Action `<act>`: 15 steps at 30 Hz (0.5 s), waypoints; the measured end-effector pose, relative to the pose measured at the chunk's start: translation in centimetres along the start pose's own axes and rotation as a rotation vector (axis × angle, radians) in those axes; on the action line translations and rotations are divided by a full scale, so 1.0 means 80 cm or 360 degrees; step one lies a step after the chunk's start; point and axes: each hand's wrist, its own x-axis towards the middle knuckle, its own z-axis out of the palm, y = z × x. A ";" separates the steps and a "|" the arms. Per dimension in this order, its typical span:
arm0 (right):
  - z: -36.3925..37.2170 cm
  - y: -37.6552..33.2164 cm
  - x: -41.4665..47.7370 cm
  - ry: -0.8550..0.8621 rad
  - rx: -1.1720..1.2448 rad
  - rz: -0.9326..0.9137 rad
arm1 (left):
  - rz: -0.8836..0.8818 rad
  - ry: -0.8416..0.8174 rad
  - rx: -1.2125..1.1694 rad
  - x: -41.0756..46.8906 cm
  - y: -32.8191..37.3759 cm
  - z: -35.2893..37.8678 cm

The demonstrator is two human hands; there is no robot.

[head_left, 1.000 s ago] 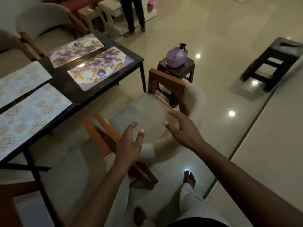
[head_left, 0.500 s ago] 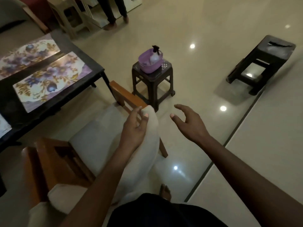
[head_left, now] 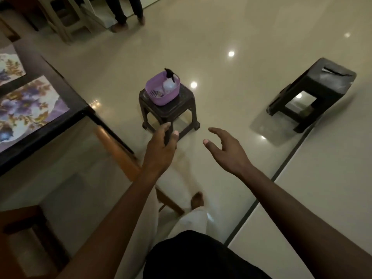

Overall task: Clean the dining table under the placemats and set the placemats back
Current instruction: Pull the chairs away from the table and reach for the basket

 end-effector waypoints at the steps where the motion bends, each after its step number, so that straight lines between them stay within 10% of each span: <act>1: -0.013 0.003 0.024 -0.0022 -0.0013 0.0023 | -0.0032 0.0016 -0.0023 0.025 0.007 0.009; 15: -0.215 0.065 0.388 -0.0159 0.0039 -0.0232 | 0.0041 0.0159 -0.0157 0.340 0.188 0.138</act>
